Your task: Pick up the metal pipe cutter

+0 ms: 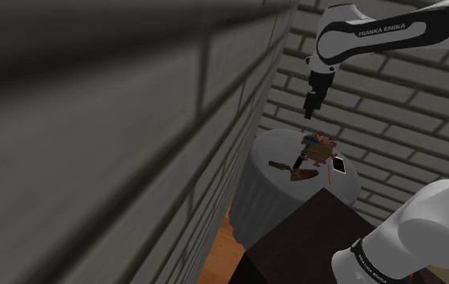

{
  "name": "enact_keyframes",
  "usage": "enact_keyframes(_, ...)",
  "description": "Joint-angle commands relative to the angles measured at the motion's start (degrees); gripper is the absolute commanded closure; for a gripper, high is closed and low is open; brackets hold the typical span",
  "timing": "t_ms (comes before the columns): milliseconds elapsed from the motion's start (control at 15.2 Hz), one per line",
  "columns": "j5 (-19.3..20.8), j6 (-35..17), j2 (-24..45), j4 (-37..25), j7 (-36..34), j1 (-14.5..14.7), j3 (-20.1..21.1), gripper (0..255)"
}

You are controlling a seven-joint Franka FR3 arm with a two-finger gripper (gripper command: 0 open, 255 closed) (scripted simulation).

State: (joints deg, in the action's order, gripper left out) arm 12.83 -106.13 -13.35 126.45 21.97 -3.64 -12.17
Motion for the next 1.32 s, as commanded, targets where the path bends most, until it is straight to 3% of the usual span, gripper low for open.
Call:
enact_keyframes(0, 0.78, -0.78, 4.02, -1.61, 2.67, -0.55, -1.16, 0)
enact_keyframes(660, 3.36, -3.42, 25.89, -13.71, 14.46, -4.23, -4.79, 0)
enact_keyframes(1254, 5.59, -2.92, 46.63, -29.63, 23.34, -8.8, -5.84, 0)
